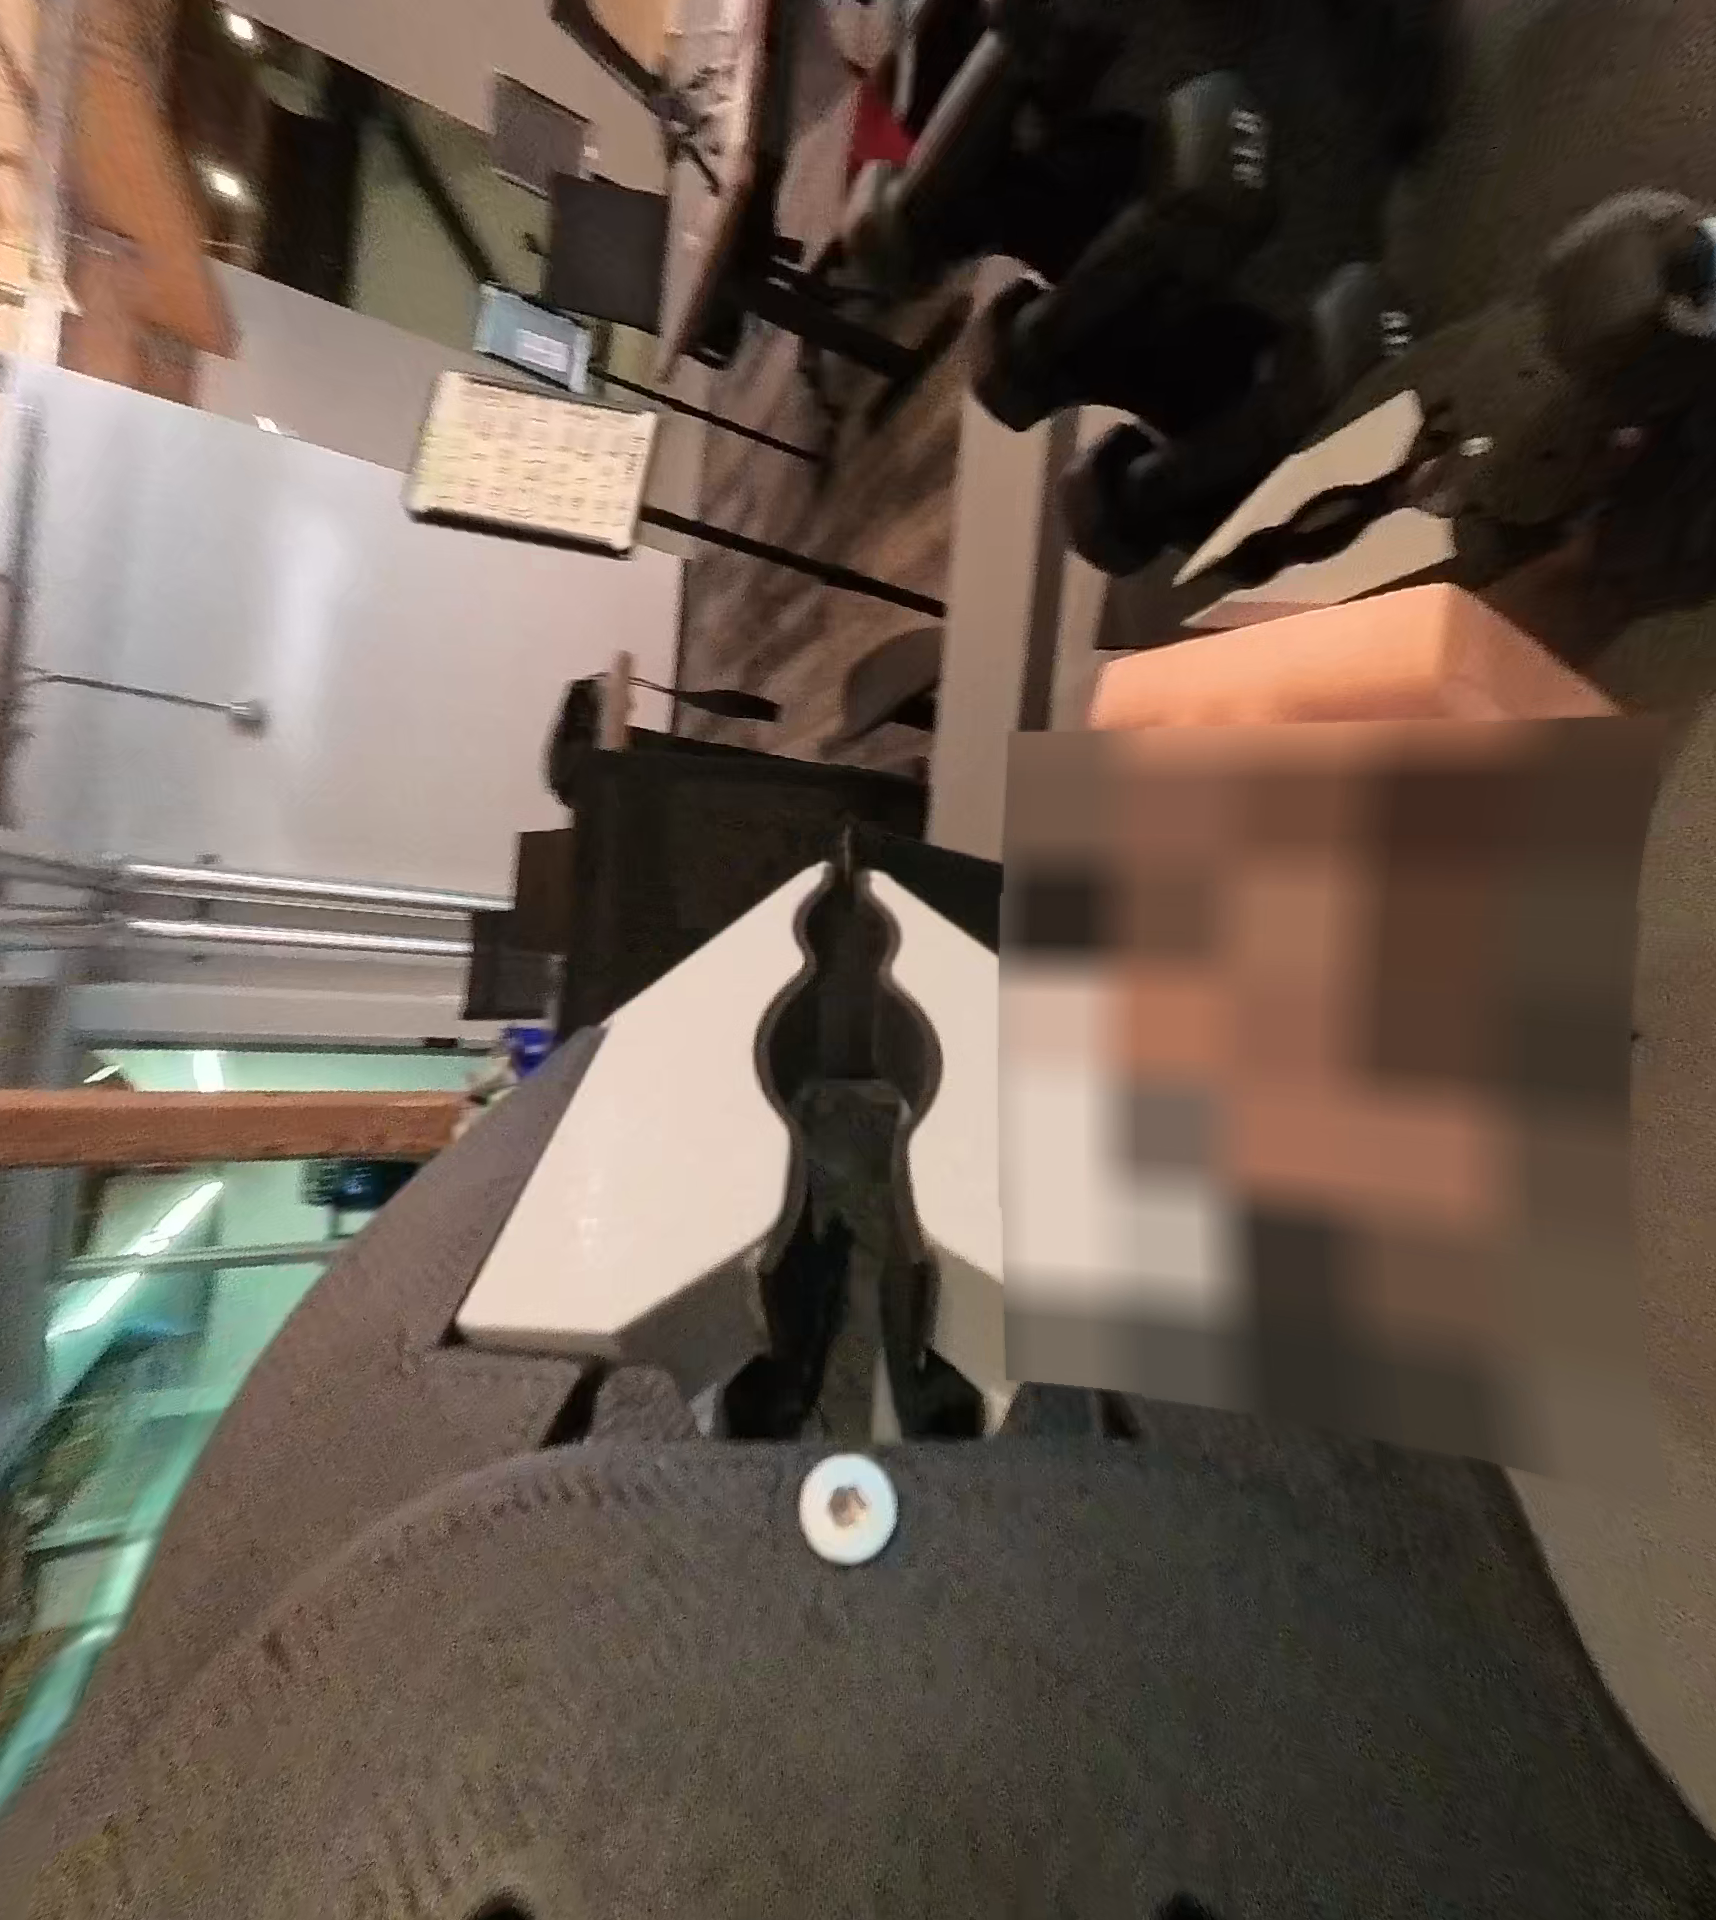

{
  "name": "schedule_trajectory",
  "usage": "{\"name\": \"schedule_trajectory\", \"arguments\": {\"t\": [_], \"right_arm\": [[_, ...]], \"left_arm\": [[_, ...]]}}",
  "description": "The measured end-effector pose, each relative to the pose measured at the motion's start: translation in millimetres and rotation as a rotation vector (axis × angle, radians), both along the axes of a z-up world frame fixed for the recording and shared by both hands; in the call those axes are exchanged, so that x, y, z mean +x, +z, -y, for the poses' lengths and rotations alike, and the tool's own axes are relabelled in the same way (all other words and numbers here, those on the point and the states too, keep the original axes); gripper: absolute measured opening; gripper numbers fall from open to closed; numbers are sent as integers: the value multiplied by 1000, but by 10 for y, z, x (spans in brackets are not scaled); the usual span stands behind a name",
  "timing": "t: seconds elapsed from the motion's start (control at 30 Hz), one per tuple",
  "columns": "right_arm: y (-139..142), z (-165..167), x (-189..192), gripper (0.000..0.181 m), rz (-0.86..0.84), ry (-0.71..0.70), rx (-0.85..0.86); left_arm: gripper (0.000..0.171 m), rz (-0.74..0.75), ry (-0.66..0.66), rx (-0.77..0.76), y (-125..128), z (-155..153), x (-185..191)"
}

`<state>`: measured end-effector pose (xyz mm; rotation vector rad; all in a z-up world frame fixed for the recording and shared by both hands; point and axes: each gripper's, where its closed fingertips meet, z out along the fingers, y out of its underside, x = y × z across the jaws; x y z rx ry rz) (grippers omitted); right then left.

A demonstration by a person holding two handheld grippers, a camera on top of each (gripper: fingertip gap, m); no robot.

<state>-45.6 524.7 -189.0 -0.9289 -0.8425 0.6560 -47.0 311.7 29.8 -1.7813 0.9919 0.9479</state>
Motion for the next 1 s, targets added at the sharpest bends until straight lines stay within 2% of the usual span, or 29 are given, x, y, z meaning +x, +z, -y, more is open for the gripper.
{"name": "schedule_trajectory", "arguments": {"t": [0.03, 0.13, 0.27, 0.5, 0.73, 0.83, 1.0], "right_arm": [[-1, 0, 0, 11, 1, 0, 0], [-4, -6, 3, 11, 0, 0, -4], [-12, -14, -1, 12, 2, 3, -11], [-21, 8, -26, 11, 13, 10, -1], [-21, -1, -42, 11, 12, 16, -5], [-22, -2, -50, 11, 12, 19, -5], [-29, -28, -44, 11, 5, 17, -21]], "left_arm": [[2, 28, -5, -22, -114, -41, 23], [0, 57, 2, -100, -487, -152, 29], [1, 141, -15, -168, -809, -321, 70], [1, 89, 59, -154, -943, -856, -274], [1, 75, 182, -242, -1129, -1381, -665], [1, 107, 220, -276, -1252, -1598, -810], [2, 62, 278, -367, -1553, -1870, -1014]]}}
